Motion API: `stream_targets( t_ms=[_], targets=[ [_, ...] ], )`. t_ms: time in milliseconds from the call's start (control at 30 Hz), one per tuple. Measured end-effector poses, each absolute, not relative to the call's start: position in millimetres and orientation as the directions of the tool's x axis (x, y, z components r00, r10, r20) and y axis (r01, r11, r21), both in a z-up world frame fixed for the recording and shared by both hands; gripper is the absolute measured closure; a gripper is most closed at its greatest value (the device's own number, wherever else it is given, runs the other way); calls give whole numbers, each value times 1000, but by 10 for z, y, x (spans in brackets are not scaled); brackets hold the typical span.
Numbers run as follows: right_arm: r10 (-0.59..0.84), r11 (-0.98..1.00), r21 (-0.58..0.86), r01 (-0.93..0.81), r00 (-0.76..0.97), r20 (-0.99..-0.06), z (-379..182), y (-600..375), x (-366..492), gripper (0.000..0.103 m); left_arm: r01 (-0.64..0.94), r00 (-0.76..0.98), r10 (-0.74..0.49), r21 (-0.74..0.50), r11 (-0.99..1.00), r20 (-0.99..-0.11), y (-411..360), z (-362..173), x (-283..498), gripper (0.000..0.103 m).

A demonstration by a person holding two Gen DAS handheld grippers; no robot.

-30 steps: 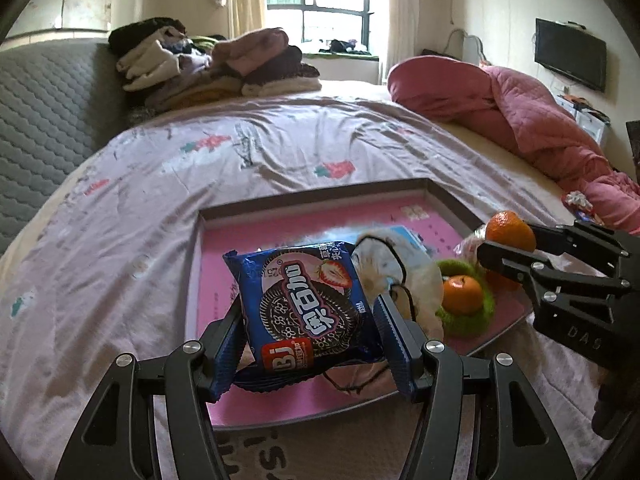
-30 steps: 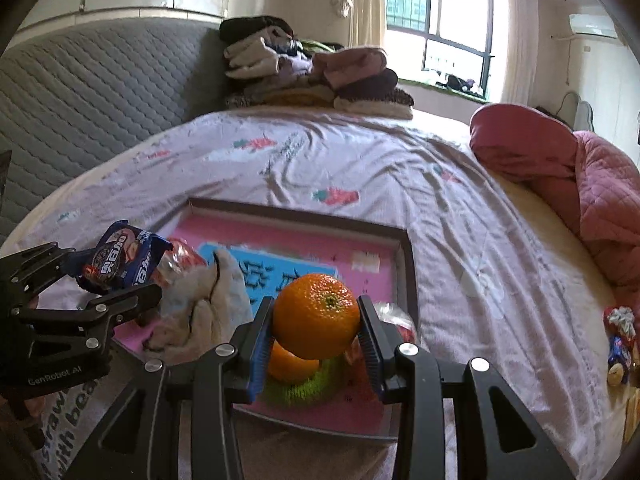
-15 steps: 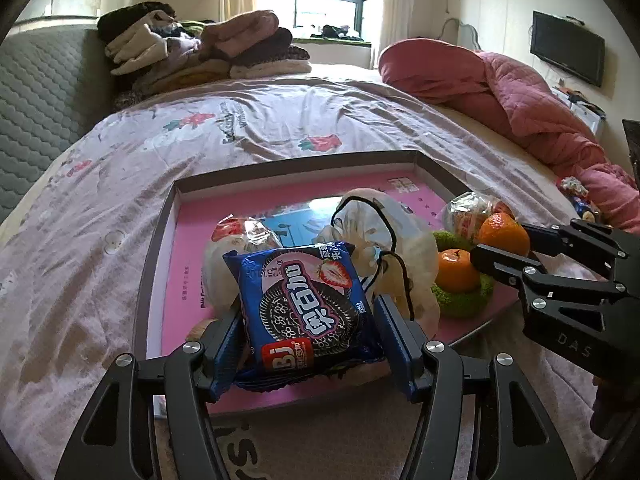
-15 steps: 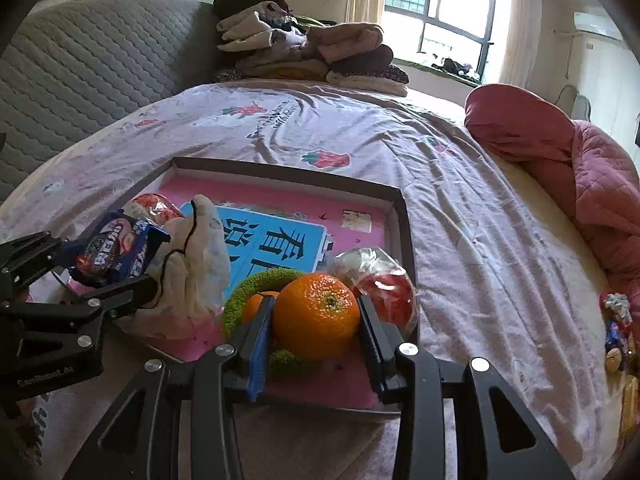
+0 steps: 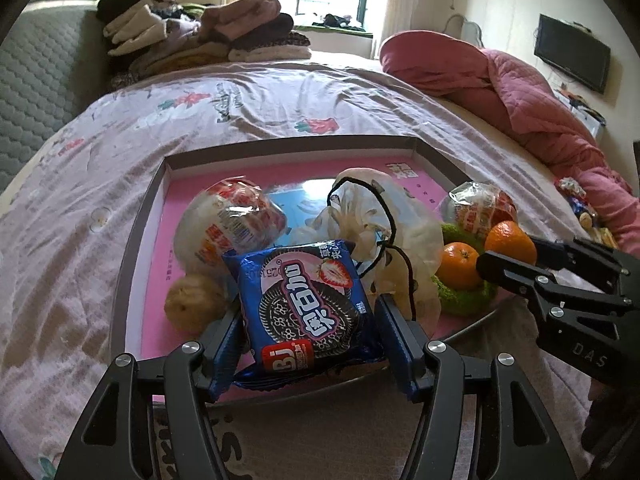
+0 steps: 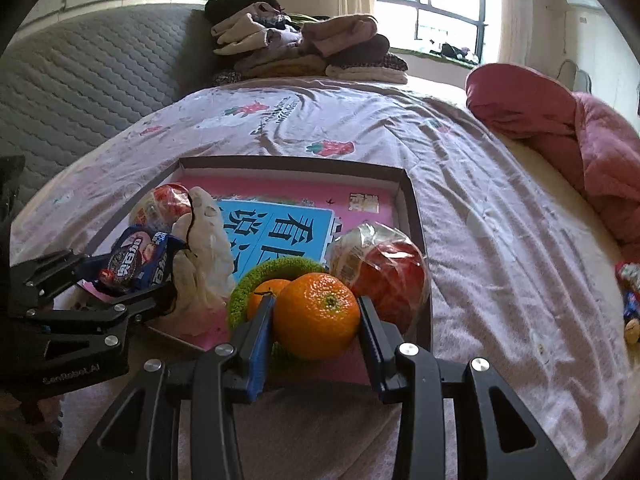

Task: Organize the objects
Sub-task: 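Lower the cookie packet into the tray with the left gripper while the right lowers the orange beside the ring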

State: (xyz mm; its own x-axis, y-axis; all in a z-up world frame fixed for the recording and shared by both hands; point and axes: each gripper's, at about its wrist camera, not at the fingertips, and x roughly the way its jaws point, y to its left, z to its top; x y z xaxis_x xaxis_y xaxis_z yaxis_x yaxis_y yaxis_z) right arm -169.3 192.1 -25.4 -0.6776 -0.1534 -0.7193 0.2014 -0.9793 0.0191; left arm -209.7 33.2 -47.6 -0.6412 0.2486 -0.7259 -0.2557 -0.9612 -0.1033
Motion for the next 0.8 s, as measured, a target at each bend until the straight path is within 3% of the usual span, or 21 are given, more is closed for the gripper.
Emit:
stream_targets(
  t_ms=[800],
  targets=[
    [-128,-982,2,191,-651,-748,-259,1920,-1683,62,-233,-627,240,-116,-966,-741,307,-421,-2094,36]
  ],
)
